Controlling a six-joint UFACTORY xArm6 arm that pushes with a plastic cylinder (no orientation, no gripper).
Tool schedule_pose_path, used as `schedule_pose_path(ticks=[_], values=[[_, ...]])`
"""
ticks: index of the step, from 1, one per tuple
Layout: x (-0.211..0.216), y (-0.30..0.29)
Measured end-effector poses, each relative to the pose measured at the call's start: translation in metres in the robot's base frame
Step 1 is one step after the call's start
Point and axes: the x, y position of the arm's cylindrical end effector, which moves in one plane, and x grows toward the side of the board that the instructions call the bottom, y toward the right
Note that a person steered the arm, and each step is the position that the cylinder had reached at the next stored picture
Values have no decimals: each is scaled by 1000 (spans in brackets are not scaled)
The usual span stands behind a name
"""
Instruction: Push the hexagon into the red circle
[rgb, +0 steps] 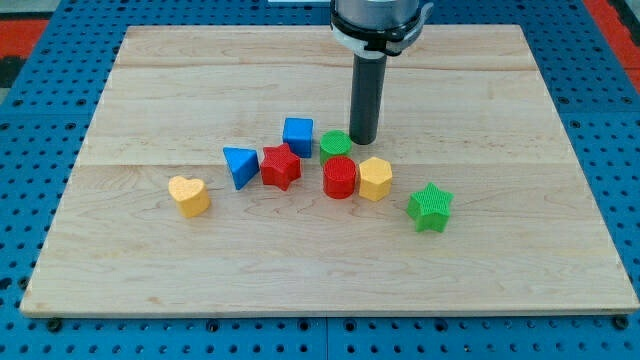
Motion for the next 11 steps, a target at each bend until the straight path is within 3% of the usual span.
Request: schedule_pose_path(ticks=[3,5,6,7,9,10,11], values=[[0,18],[8,117],[71,117],[81,74],[66,37],[66,-8],[65,3]])
